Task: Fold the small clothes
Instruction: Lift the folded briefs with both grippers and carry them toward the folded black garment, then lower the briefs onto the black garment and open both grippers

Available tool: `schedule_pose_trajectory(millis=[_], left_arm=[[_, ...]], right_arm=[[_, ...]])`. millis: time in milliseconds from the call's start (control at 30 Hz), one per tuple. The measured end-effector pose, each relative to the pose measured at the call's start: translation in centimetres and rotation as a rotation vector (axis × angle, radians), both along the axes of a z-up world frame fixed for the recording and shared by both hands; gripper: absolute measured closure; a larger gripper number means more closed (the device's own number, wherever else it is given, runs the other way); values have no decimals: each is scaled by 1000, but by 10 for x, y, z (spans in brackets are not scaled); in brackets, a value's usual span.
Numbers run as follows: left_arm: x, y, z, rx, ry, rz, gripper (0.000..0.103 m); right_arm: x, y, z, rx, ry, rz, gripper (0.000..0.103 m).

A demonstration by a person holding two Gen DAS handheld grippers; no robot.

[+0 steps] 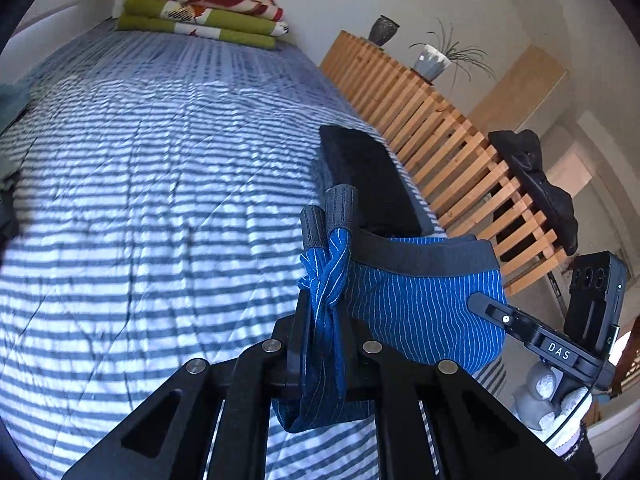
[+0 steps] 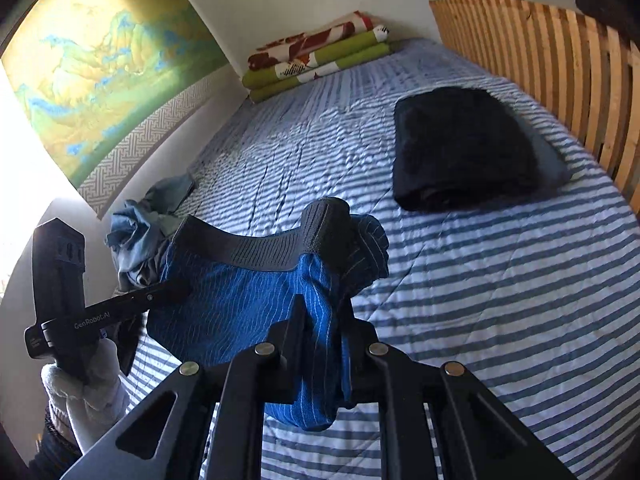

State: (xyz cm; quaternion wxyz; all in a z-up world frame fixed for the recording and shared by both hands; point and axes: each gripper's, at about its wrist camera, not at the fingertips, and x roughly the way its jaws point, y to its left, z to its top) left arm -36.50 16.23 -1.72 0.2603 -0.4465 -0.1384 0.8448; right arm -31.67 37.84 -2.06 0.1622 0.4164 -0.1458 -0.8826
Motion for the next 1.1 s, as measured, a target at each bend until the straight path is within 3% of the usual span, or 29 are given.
schedule_pose_trajectory(millis=[200, 367, 600, 967, 1100], left_arm=[[-82, 91, 31, 9, 64, -49, 94], [-160, 159, 26, 10, 90, -63, 94], [-228, 212, -26, -18, 62, -62, 94], [-282, 211, -103, -27, -11, -10, 94], [-290, 215, -122, -44, -7, 10, 90]], right_arm=[[-54, 58, 40, 42, 91, -106, 91], [-115, 102, 41, 66, 133, -186, 91], [-186, 145, -3, 83, 105, -241, 91], [-257, 158, -76, 82, 32, -243, 91], [-270, 161, -101, 143, -4, -272, 87]])
